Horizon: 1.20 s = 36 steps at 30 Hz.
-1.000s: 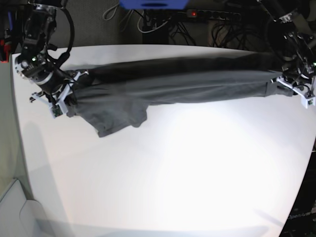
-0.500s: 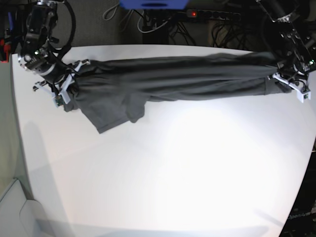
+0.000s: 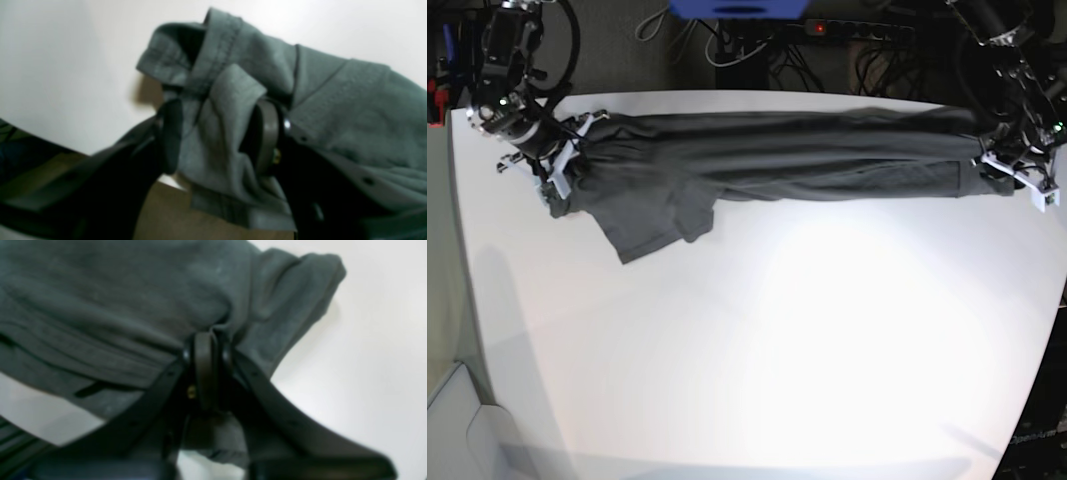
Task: Layout the t-shirt on the table in an organized manner, then fold the t-shirt properly
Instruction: 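Lay the folded hem down with both grippers, dragging toward the collar, then regrasp the strip end with the right gripper and pull it straight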
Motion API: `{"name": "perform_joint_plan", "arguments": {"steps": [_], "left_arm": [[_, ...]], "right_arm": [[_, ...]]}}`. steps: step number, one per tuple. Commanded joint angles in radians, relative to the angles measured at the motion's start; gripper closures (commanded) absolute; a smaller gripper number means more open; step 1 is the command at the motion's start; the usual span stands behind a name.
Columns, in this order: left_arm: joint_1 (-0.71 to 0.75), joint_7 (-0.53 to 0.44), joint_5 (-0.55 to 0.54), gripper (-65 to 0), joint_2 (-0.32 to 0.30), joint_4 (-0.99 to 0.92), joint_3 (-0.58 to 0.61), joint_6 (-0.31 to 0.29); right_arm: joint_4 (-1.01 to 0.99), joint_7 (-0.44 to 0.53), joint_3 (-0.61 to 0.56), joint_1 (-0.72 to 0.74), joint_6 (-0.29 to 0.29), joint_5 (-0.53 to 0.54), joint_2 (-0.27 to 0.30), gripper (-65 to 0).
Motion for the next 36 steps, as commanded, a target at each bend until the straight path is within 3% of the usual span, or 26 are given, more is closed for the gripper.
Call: {"name": "perform_joint_plan", "arguments": {"steps": [1,4,7,16,19,23,27,36], "left_arm": [[-0.008,-0.013,-0.008,-30.6,-0.016,0.012,-0.003,0.001],[-0.013,-0.014,-0.009,-30.7,-0.016,0.011,-0.003,0.001],[-0.015,-0.014,-0.009,-30.7,-0.016,-0.017,-0.003,0.001],[-0.015,-0.016,-0.009,-30.7,-0.016,-0.035,-0.003,0.001],[-0.015,-0.016,-0.011,-30.7,-0.016,-0.035,-0.003,0.001],[-0.015,-0.016,-0.011,-30.7,-0.014,-0.031,-0.003,0.001],[-0.022,-0.016,-0.011,-30.7,-0.014,-0.034,-0.003,0.001],[-0.019,-0.014,-0.011,-30.7,-0.014,-0.029,-0.003,0.001]], "right_arm": [[0.007,-0.018,-0.003,0.005,-0.004,-0.041,0.011,-12.1],[0.021,-0.017,-0.007,0.003,-0.004,-0.052,0.011,-20.3],[0.092,-0.02,0.021,-0.012,-0.004,-0.052,0.012,-24.0],[0.291,-0.022,0.044,-0.02,-0.004,-0.05,0.009,-24.5],[0.285,-0.057,-0.003,0.055,-0.004,-0.052,0.014,-26.9],[0.216,-0.18,-0.109,0.178,-0.004,-0.052,0.019,-35.6],[0.079,-0.21,-0.186,0.295,-0.004,-0.052,0.011,-43.8],[-0.241,-0.196,-0.204,0.465,-0.004,-0.053,-0.007,-44.4]]}}
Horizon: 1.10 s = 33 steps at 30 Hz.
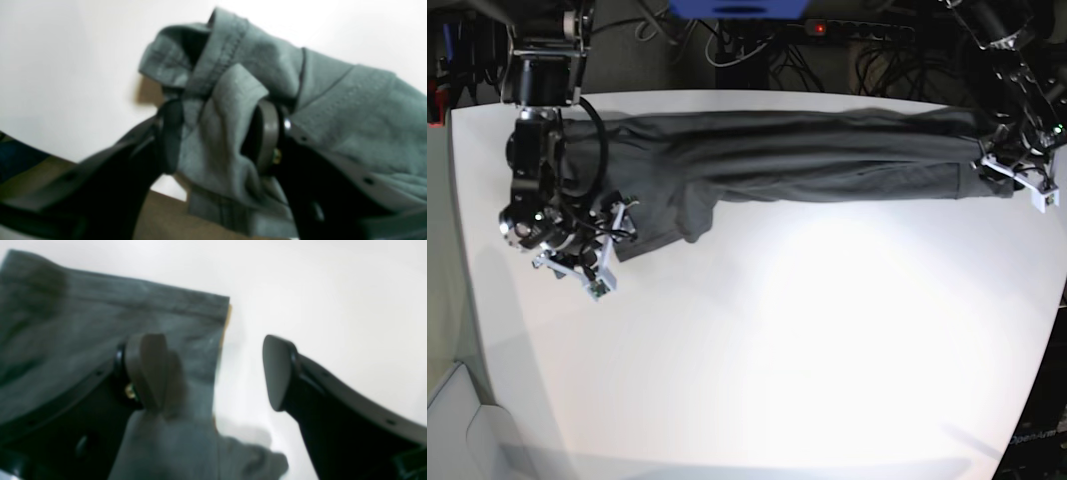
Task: Layout the t-shirt on the table in an organized manner, then fold the t-shirt properly
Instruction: 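Regrasp the strip end with the right gripper and pull it straight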
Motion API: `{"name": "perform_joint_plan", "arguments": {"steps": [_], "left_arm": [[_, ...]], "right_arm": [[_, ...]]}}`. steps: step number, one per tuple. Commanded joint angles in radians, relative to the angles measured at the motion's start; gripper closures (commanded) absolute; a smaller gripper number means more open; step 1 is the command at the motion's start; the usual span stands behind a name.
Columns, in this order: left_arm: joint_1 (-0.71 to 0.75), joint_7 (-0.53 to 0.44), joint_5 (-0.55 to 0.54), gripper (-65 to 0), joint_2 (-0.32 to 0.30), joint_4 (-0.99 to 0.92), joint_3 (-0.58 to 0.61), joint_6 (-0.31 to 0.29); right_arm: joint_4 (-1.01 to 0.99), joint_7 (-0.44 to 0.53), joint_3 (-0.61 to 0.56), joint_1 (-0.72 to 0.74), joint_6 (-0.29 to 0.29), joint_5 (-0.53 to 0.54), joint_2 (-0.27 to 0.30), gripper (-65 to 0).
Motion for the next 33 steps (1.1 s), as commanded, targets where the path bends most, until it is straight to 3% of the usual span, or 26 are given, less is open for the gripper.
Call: {"name": "perform_joint_plan", "arguments": {"steps": [1,10,20,25,33], "left_arm": [[-0.005,0.004,-0.003,-30.7,-0.01,0.014,-0.002,0.001],[-0.006,0.004,-0.003,-30.7,-0.01,0.012,-0.002,0.001],[-0.008,0.004,-0.003,-30.5,-0.01,0.009,-0.002,0.001],[-0.011,0.004,-0.003,-30.5,-0.01,0.008,-0.004,0.001],[-0.022,0.004,-0.003,-30.6,-0.01,0.008,-0.002,0.001]], "right_arm": [[0.0,0.036,0.001,0.031,-0.001,0.012,0.006,-44.4],[-0.113,0.122,0.001,0.04,-0.001,0.012,0.004,-41.9],[-0.144,0.12,-0.002,0.039,-0.001,0.012,0.004,-0.8],[0.009,0.107,0.002,0.007,-0.001,0.012,0.004,0.0],[0.376,-0.03,0.005,-0.125,-0.001,0.015,0.002,0.0]]}}
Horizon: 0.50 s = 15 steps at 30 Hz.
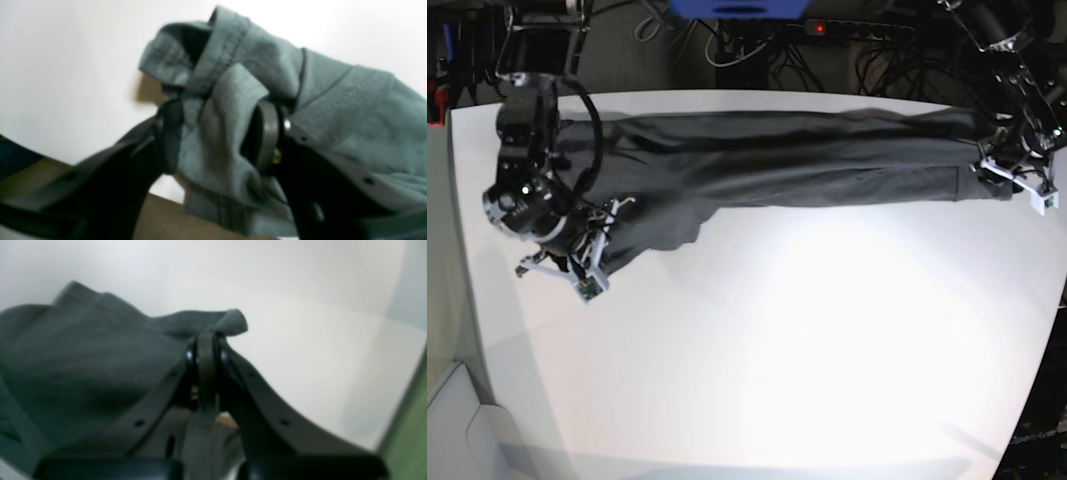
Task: Layout the t-shirt on the table in an organized manner, then fold the t-shirt properly
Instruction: 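Regrasp the strip end with the right gripper and pull it straight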
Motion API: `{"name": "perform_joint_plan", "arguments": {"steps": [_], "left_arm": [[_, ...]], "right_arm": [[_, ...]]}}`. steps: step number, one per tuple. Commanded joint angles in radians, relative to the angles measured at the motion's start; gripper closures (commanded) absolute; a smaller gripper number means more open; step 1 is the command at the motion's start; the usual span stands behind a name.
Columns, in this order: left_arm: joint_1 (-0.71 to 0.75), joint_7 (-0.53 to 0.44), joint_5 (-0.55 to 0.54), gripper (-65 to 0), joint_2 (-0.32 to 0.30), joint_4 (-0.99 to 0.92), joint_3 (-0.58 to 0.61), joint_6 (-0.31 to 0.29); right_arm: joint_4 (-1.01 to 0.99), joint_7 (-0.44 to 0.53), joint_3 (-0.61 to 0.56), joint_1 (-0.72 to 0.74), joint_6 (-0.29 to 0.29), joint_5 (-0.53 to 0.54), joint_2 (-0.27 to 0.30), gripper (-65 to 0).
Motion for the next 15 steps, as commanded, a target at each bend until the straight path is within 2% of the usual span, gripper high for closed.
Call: {"name": "perform_joint_plan", "arguments": {"steps": [1,6,10,15], "left_arm": [[-0.009,-0.001,-0.004,-30.6,-0.013,0.011,-0.002,0.001],[-0.016,-0.001,-0.002,-30.6,-0.016,0.011,-0.002,0.001],[-0.016,-0.001,-0.002,-30.7,-0.017,0.011,-0.002,0.001],[-0.015,-0.001,-0.002,-30.7,-0.022,0.011,-0.002,0.001]], "right_arm": [[0.057,-0.001,0.003,-0.012,-0.001,0.006,0.006,0.0],[0.238,-0.049,0.005,-0.139,-0.001,0.006,0.006,0.0],[0.248,-0.043,0.017,-0.214,-0.001,0.006,0.006,0.0],[0.253,-0.043,0.119,-0.254,-0.001,0.006,-0.02,0.0]]}}
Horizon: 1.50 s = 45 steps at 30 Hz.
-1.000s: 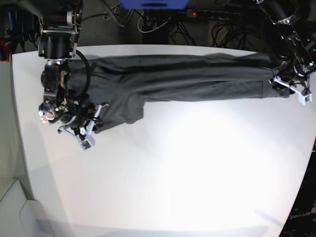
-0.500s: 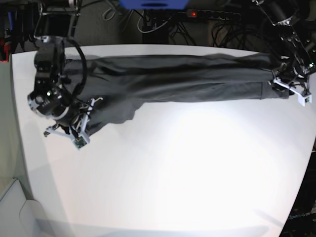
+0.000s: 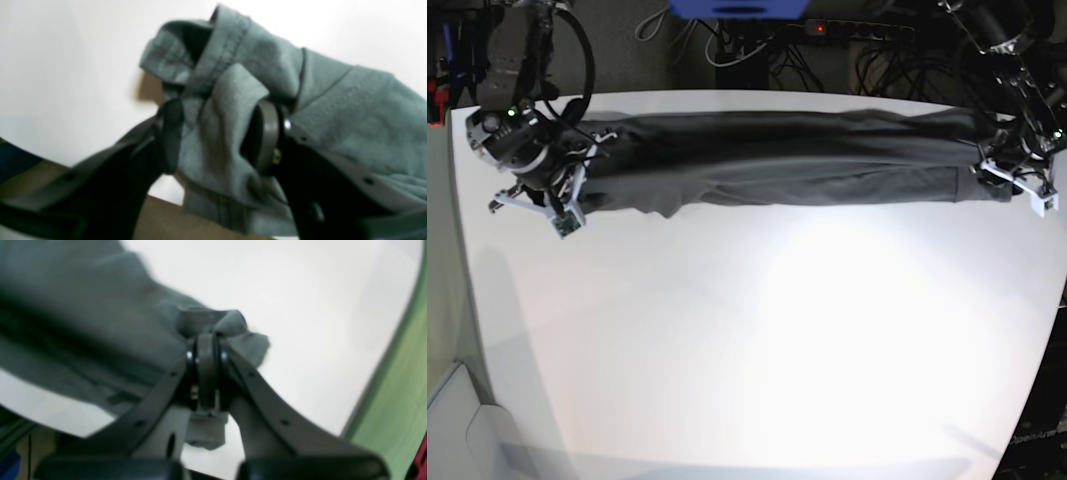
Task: Layout the t-shirt on the table in an organized manner, then fold the t-shirt properly
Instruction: 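Regrasp the strip end with the right gripper and pull it straight, then hold both strip ends and lift the left gripper's end toward the right gripper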
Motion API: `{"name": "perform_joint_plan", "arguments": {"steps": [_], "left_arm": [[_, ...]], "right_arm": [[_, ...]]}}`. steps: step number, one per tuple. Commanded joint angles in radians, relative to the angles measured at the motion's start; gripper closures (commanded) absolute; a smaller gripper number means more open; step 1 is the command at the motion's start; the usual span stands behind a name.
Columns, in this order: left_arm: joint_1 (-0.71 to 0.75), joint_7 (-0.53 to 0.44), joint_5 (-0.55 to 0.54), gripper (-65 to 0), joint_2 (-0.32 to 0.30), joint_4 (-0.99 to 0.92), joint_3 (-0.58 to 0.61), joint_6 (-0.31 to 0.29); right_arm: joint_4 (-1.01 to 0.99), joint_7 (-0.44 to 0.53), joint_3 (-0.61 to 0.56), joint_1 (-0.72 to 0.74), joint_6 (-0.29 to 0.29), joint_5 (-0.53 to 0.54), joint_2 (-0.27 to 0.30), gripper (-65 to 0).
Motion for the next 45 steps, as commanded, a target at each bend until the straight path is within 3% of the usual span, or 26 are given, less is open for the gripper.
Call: {"name": "perform_joint_plan", "arguments": {"steps": [1,15,23,26,31,45], "left_arm": [[-0.005,-0.006,-0.006,-30.7,-0.019,0.012,-0.002,0.001],[0.001,-0.006,-0.006,-32.9,-0.019,0.019,-0.002,0.001],[0.004,-0.006,-0.007,-37.4,-0.017,0.022,-0.002,0.0],[0.004,-0.006,-0.007,-37.4,-0.014,0.023,-0.004,-0.002],[0.001,-0.006,-0.006,-37.4,-0.012,0.012,-0.01,-0.086],[0.024,0.008,-0.006,-39.0,-0.009,0.022,-0.011,-0.097]], "right_arm": [[0.018,0.014,0.014,-0.005,-0.004,0.007,0.006,0.0],[-0.016,0.014,0.054,-0.074,-0.004,0.007,-0.006,-0.7],[-0.045,0.014,0.057,-0.075,-0.004,0.005,-0.026,-23.3],[-0.045,0.014,0.054,-0.074,-0.004,0.005,-0.028,-27.4],[-0.047,0.014,0.052,-0.074,-0.004,0.005,-0.028,-27.7],[-0.047,0.014,0.052,-0.072,-0.004,0.005,-0.028,-27.7]]}}
